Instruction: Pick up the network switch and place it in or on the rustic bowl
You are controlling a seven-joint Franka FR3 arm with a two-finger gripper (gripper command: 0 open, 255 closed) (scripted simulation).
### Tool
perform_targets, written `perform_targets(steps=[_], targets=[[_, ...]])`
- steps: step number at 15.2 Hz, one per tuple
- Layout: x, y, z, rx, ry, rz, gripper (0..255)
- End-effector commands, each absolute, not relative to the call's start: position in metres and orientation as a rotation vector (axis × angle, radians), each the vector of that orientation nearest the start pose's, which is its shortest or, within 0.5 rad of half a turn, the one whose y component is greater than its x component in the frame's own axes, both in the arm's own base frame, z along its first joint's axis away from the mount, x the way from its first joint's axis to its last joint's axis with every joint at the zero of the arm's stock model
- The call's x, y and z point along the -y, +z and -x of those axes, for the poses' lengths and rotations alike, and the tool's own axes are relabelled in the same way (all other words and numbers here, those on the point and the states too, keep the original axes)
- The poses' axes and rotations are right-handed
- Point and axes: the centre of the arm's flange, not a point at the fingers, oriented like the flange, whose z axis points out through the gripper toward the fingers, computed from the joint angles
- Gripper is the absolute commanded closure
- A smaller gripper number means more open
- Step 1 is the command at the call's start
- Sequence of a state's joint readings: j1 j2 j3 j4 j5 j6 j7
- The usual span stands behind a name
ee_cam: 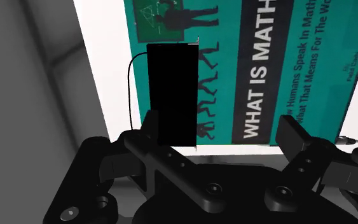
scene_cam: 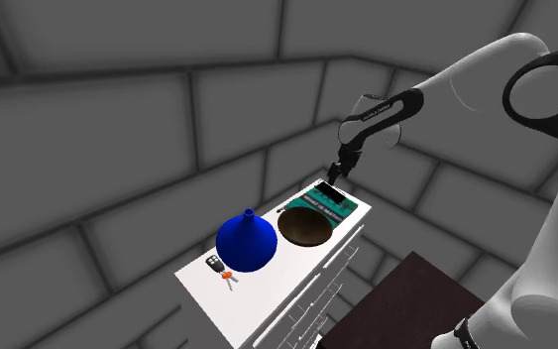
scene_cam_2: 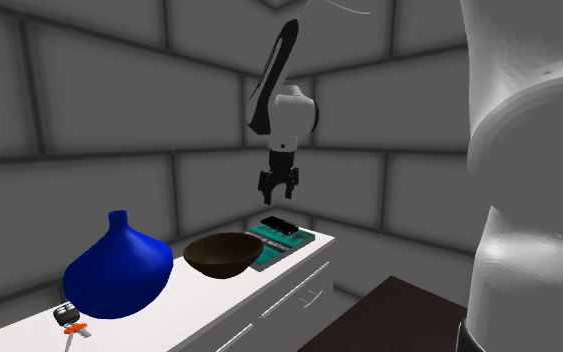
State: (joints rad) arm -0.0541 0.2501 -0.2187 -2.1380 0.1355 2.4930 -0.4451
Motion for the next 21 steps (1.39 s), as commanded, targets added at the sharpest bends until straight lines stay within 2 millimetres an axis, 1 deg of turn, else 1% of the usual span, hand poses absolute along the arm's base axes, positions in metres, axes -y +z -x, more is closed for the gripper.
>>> perform_targets(steps=[1, 6, 13, 14, 21], targets=[[0.164, 0.283, -0.574, 0.146, -0.184, 3.146, 0], [0.186, 0.238, -0.615, 0.199, -0.179, 3.157, 0], [0.187, 0.201, -0.619, 0.199, -0.179, 3.157, 0], [0.187, 0.198, -0.619, 0.199, -0.179, 3.157, 0], [0.187, 0.198, -0.619, 0.199, -0.179, 3.157, 0]])
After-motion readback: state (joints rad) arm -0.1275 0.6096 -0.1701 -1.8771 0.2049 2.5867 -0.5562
